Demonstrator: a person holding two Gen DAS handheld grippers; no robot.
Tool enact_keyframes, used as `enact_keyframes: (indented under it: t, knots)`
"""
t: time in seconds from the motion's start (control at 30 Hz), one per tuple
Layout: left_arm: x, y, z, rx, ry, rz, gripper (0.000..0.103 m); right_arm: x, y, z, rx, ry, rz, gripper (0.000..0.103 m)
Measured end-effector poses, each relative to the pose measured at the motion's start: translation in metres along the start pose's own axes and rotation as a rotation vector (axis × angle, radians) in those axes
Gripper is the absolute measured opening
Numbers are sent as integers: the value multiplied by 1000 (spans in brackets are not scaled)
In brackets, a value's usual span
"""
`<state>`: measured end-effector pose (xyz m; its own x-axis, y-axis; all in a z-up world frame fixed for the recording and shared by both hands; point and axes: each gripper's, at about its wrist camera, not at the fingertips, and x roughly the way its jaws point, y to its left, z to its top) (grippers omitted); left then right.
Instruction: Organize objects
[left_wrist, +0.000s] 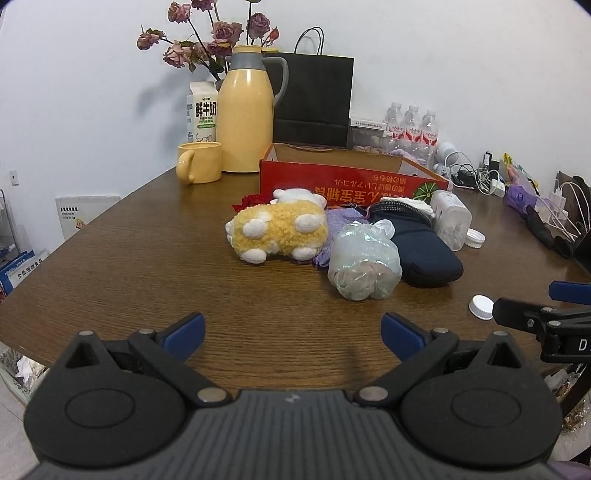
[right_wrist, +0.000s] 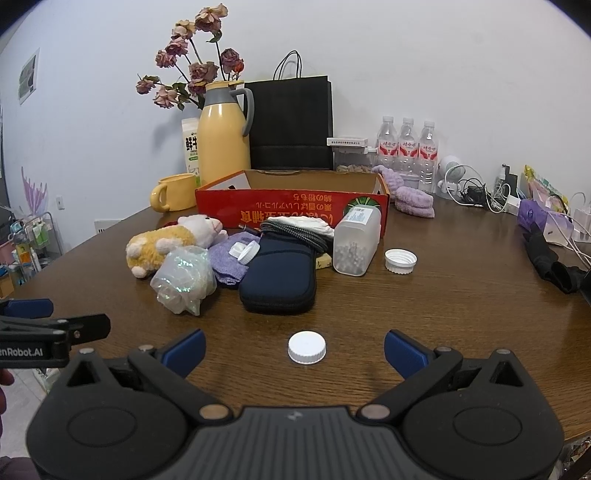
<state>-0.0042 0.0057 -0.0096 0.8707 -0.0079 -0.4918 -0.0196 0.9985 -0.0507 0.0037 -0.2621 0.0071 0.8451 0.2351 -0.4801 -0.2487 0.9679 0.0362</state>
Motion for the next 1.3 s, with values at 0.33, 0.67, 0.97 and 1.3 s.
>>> enact_keyframes:
  t: [0.33,0.67,0.97,1.3]
  knots:
    - [12,-6,0,14,36,-13,103,24,-5,-3,-28,32,12,90]
    - [35,-20,15,30,33,-31,103,51,-14,-3,-23,45,60,27]
    - [65,-40,42,26,17,-61,103,51,-19,10,-14,-8,50,27]
    - [104,-36,44,-48,121,-116,48,55,-17,23,-26,-43,56,27]
